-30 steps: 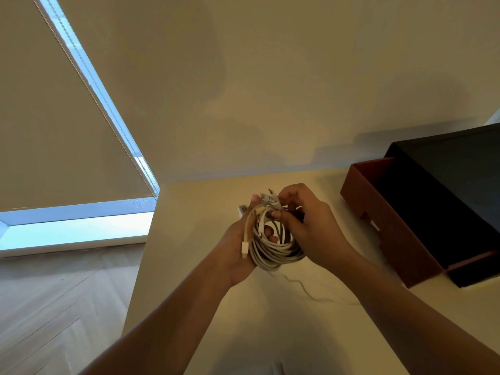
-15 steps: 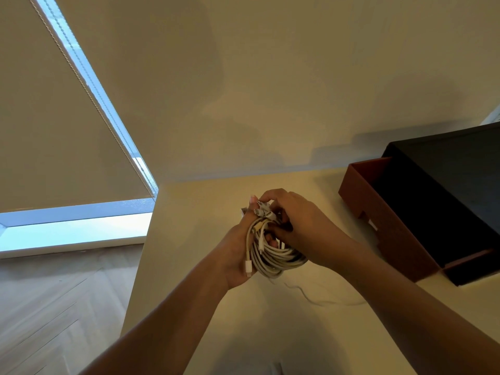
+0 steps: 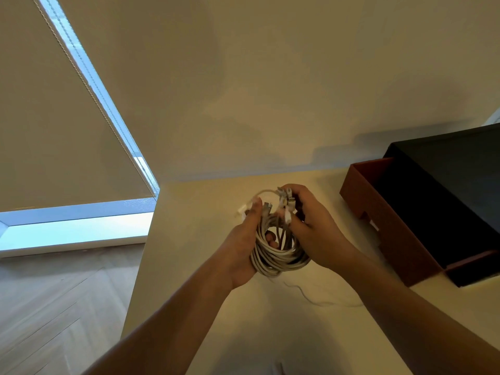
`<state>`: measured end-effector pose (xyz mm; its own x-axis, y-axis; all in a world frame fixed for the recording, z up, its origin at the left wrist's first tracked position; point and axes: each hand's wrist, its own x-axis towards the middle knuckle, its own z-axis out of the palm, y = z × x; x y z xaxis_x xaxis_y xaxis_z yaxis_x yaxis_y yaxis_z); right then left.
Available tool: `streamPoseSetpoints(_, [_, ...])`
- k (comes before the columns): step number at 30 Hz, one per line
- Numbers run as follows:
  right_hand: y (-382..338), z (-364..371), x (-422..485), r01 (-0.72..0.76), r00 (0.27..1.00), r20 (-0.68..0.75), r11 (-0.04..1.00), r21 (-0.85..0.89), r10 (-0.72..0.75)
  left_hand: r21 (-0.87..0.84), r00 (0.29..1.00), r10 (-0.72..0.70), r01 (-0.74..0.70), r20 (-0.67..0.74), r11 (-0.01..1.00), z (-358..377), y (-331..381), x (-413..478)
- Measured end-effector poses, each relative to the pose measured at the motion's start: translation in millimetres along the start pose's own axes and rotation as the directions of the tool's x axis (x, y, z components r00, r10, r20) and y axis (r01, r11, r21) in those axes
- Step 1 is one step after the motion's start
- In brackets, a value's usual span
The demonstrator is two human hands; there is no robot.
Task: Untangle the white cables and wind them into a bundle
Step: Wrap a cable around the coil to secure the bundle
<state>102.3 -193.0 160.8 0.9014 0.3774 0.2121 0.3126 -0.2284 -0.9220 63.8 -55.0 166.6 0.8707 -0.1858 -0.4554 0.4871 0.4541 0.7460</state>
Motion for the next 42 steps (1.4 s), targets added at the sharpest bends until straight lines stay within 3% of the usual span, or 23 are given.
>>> streamPoseSetpoints(5, [5,-7,5,-0.175,0.978,-0.083,0.971,0.164,0.19,0.159,0.999,0.03,-0.026,-0.028,0.987,-3,-6,2])
streamPoseSetpoints(8, [6,-11,10,-0.307,0.942,-0.046,0.906,0.292,0.334,0.284,0.987,0.157,-0.162,0.04,0.945,-2,-9,1])
streamPoseSetpoints(10, [9,-13,15,-0.36,0.925,-0.016,0.888,0.285,0.38,0.352,0.973,0.225,-0.231,0.057,0.907,-1,-11,1])
streamPoseSetpoints(18, [5,-19,23,-0.33,0.944,-0.011,0.944,0.02,0.331,0.465,0.948,0.314,-0.301,0.051,0.833,-2,-14,4])
streamPoseSetpoints(23, [3,-27,28,-0.452,0.892,0.112,0.879,0.151,0.439,0.524,0.931,0.356,-0.343,0.081,0.78,-5,-20,9])
streamPoseSetpoints(30, [-9,-31,30,-0.438,0.886,0.213,0.893,0.102,0.411,0.589,0.938,0.302,-0.343,0.171,0.732,-11,-18,11])
streamPoseSetpoints(33, [-7,-27,29,-0.419,0.904,0.145,0.899,0.127,0.401,0.598,0.94,0.31,-0.333,0.146,0.729,-8,-18,10])
streamPoseSetpoints(37, [4,-11,17,-0.325,0.941,-0.095,0.945,0.03,0.326,0.616,0.938,0.335,-0.314,0.085,0.723,-9,-17,10])
streamPoseSetpoints(40, [2,3,5,-0.274,0.955,-0.126,0.961,-0.019,0.27,0.661,0.931,0.344,-0.336,0.124,0.671,-9,-17,11])
streamPoseSetpoints(42, [-2,10,-2,-0.263,0.96,-0.105,0.965,-0.006,0.261,0.65,0.935,0.344,-0.318,0.091,0.691,-10,-18,12])
